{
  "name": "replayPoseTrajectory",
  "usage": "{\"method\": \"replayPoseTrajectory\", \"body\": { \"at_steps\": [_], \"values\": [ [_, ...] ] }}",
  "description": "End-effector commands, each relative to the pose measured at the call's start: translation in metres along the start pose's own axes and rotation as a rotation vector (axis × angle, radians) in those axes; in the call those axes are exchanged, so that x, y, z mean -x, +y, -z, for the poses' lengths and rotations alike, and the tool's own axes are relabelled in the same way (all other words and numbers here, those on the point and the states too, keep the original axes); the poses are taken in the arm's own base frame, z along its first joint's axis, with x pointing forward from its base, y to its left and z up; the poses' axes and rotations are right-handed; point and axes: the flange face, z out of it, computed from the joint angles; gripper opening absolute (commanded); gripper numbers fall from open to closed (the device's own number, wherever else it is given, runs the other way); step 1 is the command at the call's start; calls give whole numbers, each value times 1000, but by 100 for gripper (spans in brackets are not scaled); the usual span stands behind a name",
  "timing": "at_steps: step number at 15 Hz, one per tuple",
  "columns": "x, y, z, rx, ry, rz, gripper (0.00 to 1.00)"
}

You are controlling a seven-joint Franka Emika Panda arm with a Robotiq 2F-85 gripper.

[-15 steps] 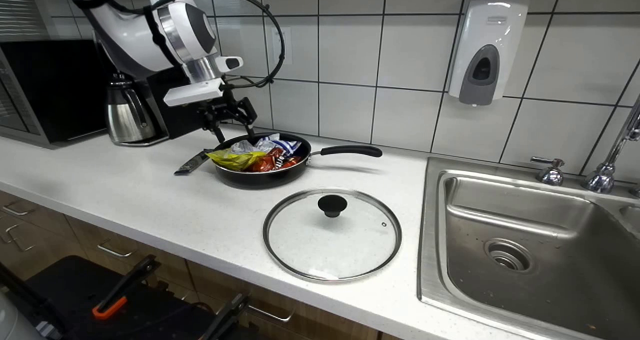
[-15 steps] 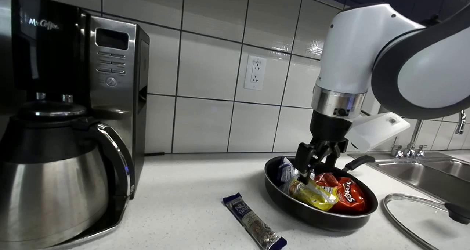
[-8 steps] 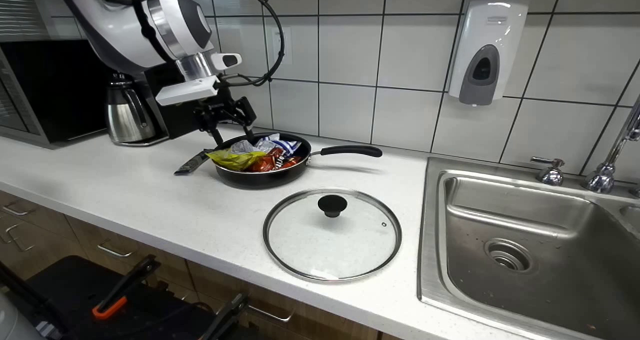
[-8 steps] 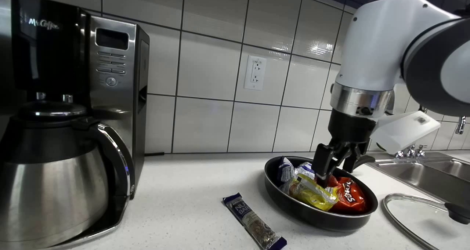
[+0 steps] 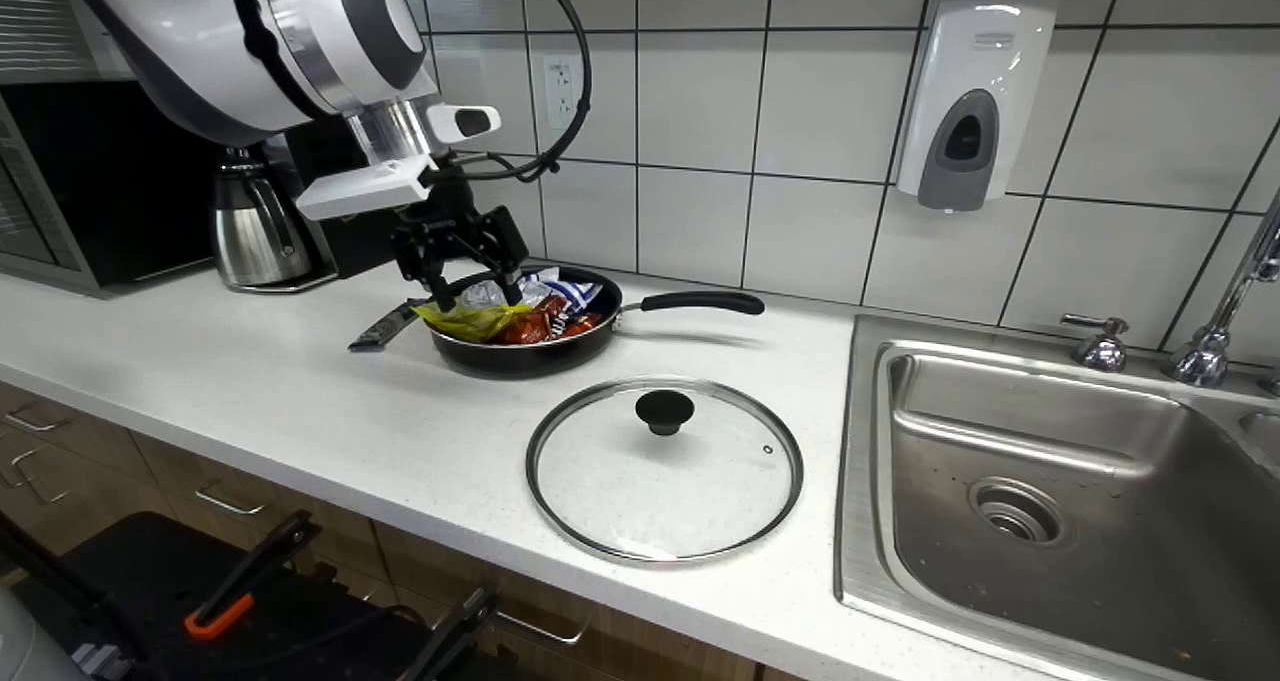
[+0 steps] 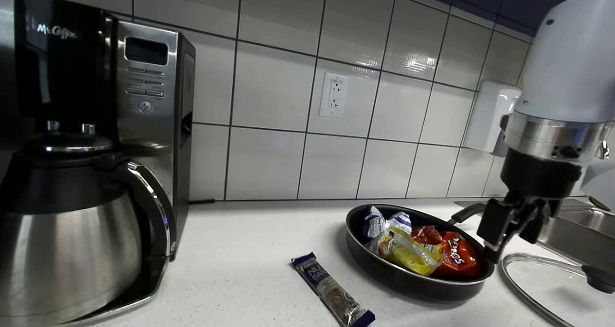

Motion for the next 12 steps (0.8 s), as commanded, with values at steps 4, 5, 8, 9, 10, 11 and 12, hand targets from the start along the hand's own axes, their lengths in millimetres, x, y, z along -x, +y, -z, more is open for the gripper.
{"method": "replayPoseTrajectory", "body": {
  "at_steps": [4, 5, 8, 9, 10, 11, 12],
  "values": [
    [49, 54, -1, -31, -24, -129, 100],
    [53, 62, -4, -39, -26, -149, 100],
    [60, 88, -12, -65, -12, -205, 100],
    [62, 97, -15, -70, -9, -225, 100],
    [64, 107, -18, -79, -6, -242, 100],
    [66, 115, -20, -84, -5, -259, 100],
    [69, 123, -23, -92, -3, -275, 100]
  ]
}}
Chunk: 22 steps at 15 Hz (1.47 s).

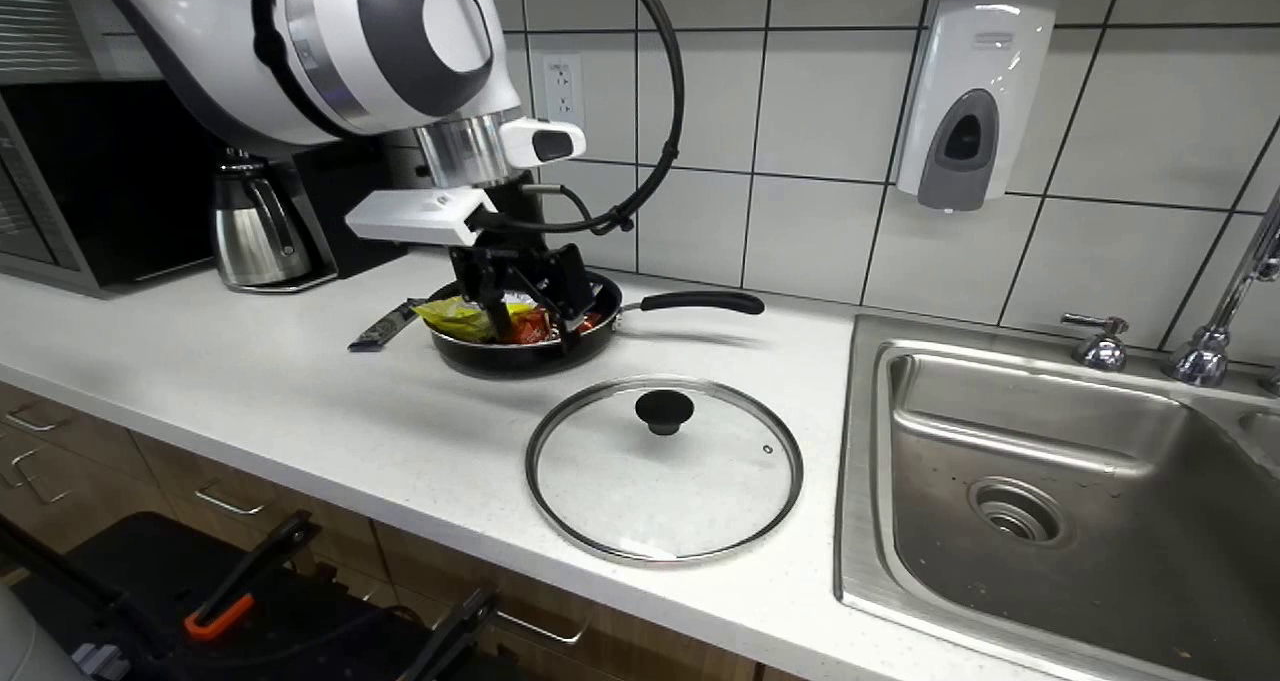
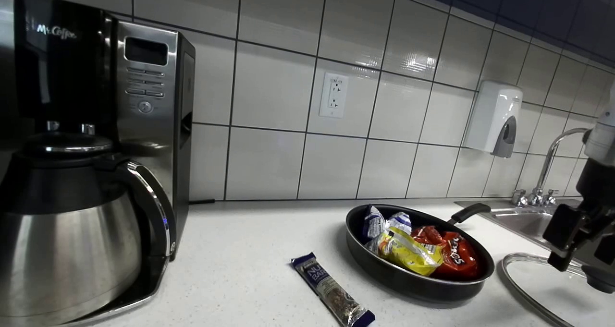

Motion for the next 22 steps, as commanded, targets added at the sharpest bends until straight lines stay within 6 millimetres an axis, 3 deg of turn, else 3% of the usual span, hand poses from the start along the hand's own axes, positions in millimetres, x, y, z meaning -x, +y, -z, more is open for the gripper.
{"method": "replayPoseTrajectory", "body": {
  "at_steps": [1, 3, 13, 22],
  "values": [
    [7, 32, -1, -35, 24, -39, 100],
    [0, 50, -5, -45, 13, -67, 100],
    [17, 117, -20, -45, -20, -153, 100],
    [8, 131, -48, -38, -23, -189, 100]
  ]
}}
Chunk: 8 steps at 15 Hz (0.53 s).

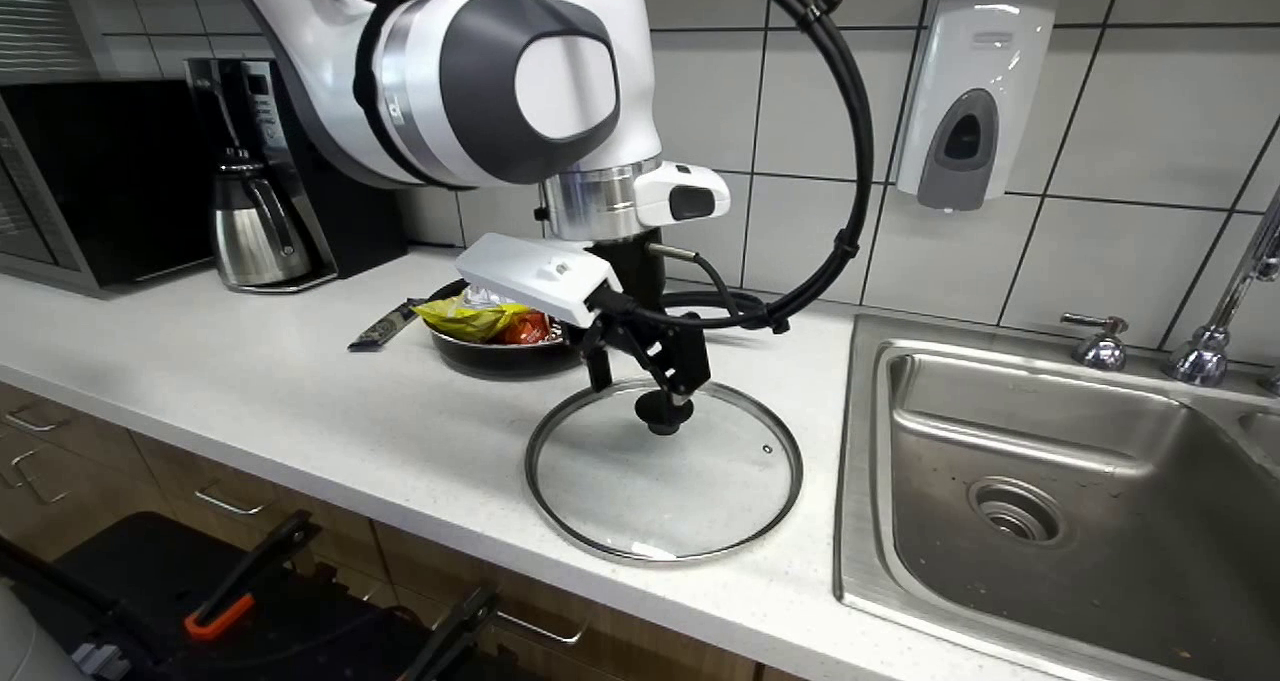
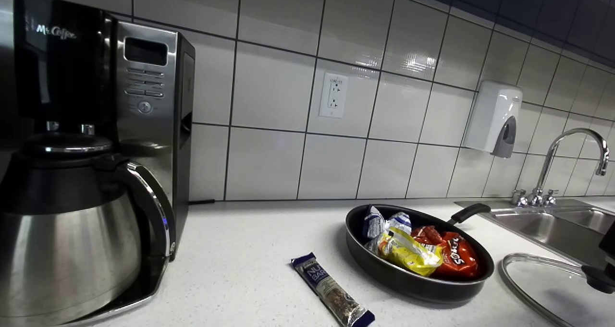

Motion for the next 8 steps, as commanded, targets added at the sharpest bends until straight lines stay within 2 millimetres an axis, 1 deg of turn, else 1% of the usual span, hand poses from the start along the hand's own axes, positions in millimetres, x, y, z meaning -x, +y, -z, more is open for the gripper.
{"method": "replayPoseTrajectory", "body": {
  "at_steps": [1, 8],
  "values": [
    [-14, 5, -13, 0, 8, 7, 100],
    [-32, 3, -32, -2, -16, 2, 100]
  ]
}}
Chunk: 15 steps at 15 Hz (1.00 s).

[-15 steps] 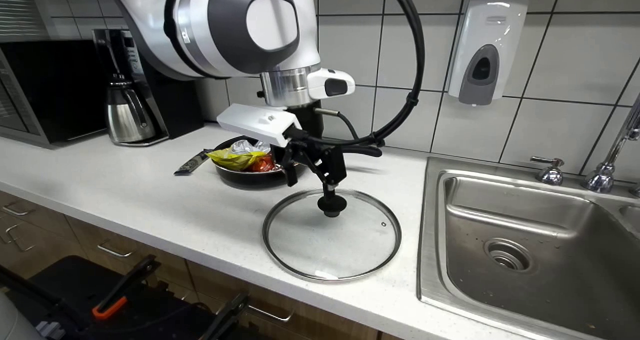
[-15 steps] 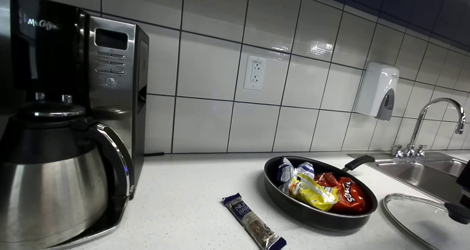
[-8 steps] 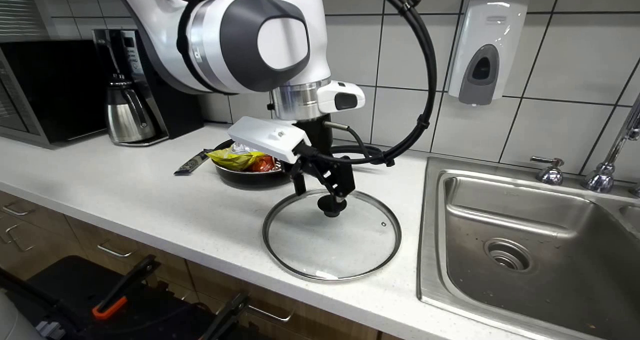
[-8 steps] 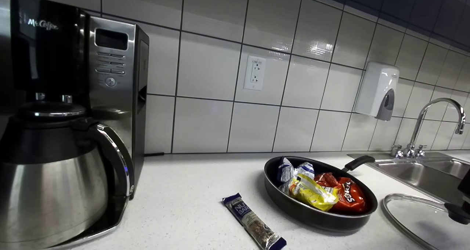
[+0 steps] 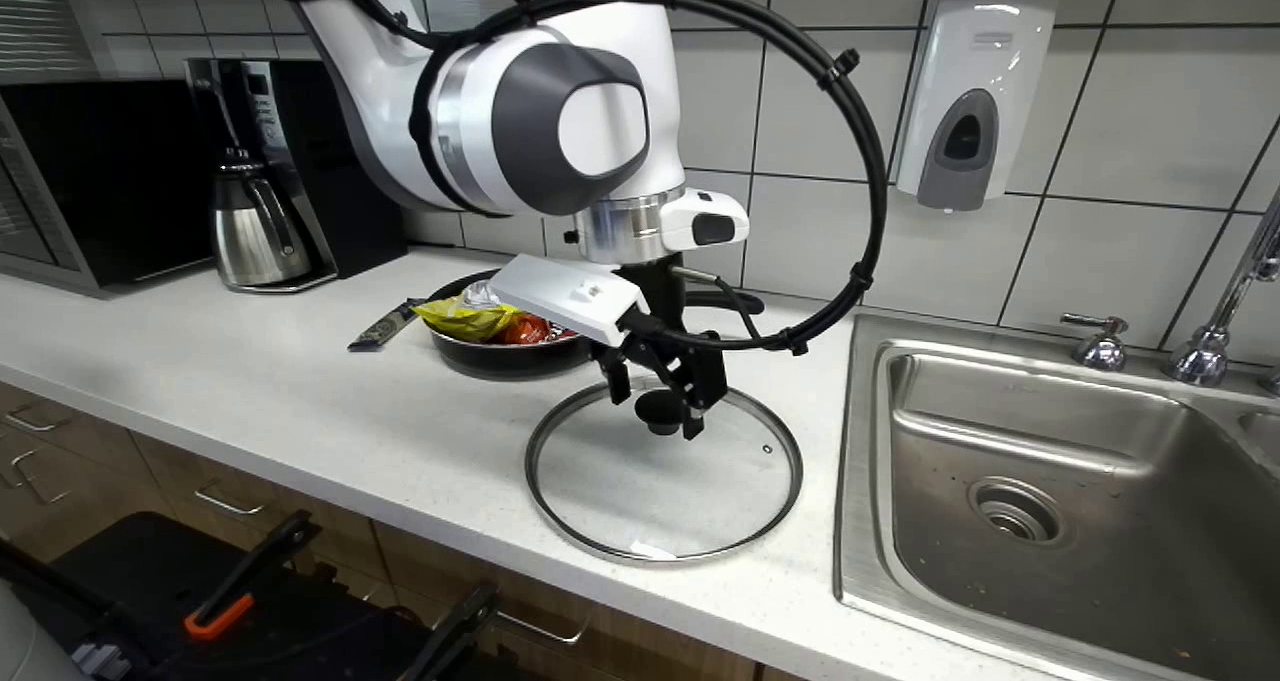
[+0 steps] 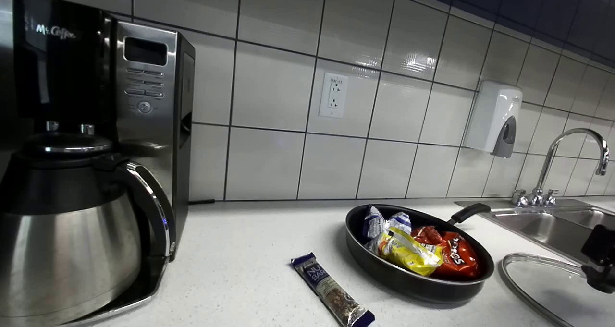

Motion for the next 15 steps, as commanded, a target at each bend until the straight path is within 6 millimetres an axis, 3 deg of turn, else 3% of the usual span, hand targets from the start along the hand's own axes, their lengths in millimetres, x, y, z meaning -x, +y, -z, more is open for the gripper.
{"method": "replayPoseTrajectory", "body": {
  "at_steps": [1, 3, 4, 6, 10, 15],
  "values": [
    [-13, 1, -9, -13, 1, 10, 100],
    [-14, 2, -12, -19, -6, -1, 95],
    [-15, 2, -13, -21, -8, 0, 74],
    [-15, 3, -15, -22, -10, -2, 69],
    [-13, 4, -11, -20, -4, -5, 38],
    [-11, 0, 0, -14, 13, 9, 38]
  ]
}}
